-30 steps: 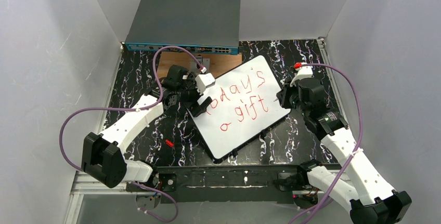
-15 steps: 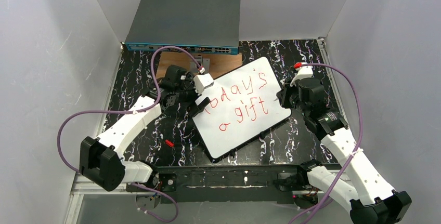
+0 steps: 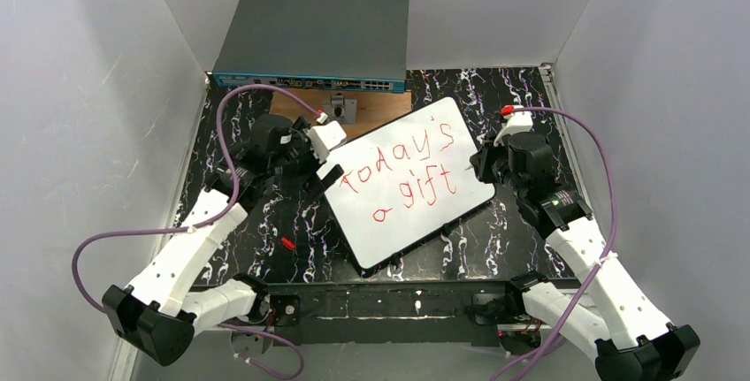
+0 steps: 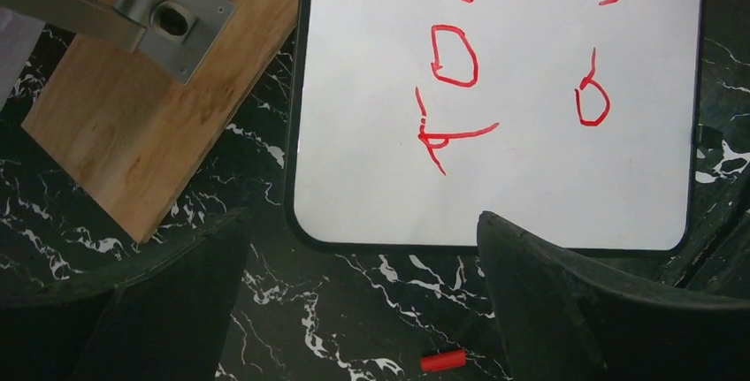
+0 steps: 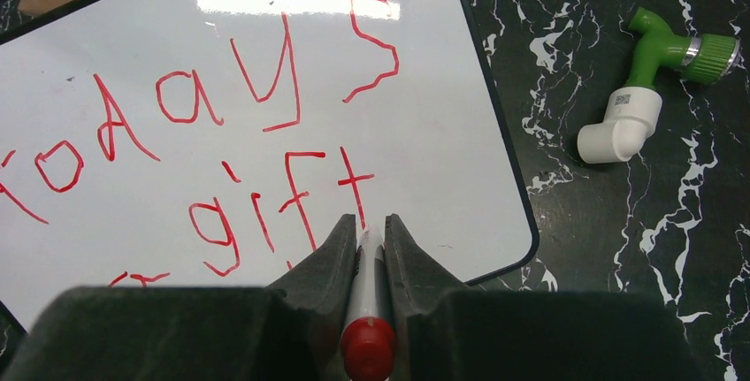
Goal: Write a sentence on the whiteboard
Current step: Pick up the pen cap from the center of the board.
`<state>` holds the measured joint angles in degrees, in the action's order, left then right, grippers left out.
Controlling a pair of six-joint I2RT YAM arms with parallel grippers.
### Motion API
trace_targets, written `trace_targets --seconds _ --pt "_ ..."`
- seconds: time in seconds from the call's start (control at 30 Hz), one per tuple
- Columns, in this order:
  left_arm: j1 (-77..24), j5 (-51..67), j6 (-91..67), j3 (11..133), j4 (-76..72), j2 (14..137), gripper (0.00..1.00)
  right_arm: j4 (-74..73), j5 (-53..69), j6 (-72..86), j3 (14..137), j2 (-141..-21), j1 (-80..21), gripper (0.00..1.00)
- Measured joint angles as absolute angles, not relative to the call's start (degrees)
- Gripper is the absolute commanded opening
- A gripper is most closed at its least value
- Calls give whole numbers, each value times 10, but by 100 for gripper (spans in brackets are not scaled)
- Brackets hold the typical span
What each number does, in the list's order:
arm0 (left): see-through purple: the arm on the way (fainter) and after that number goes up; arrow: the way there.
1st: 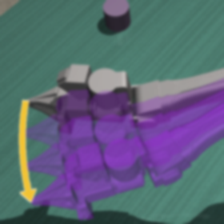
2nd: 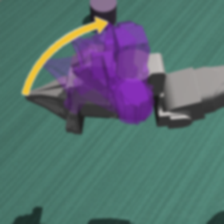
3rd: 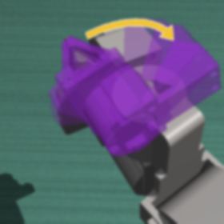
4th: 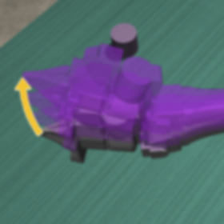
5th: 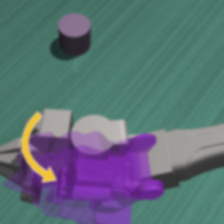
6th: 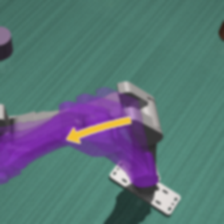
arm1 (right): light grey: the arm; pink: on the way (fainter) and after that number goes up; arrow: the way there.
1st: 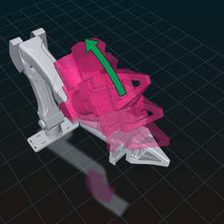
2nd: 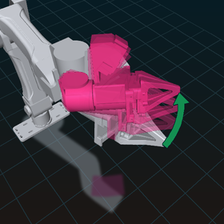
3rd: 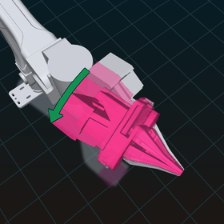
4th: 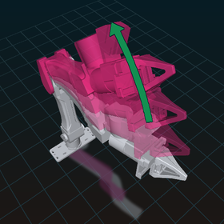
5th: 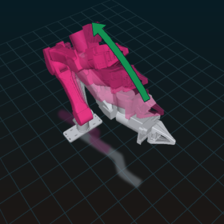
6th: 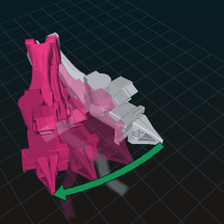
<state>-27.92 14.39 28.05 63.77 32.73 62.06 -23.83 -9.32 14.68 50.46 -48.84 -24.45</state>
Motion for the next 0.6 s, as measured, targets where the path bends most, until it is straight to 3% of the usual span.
trace_targets --seconds 0.13,0.4,0.6 --pt "-279 95 253 636 325 609 98 -238 -93 149 505 -488 -244 1" --pt "-279 -125 135 622 309 571 98 -239 -93 150 505 -487 -244 1" --pt "-279 -251 -26 645 414 570 96 -238 -93 158 505 -488 -244 1"
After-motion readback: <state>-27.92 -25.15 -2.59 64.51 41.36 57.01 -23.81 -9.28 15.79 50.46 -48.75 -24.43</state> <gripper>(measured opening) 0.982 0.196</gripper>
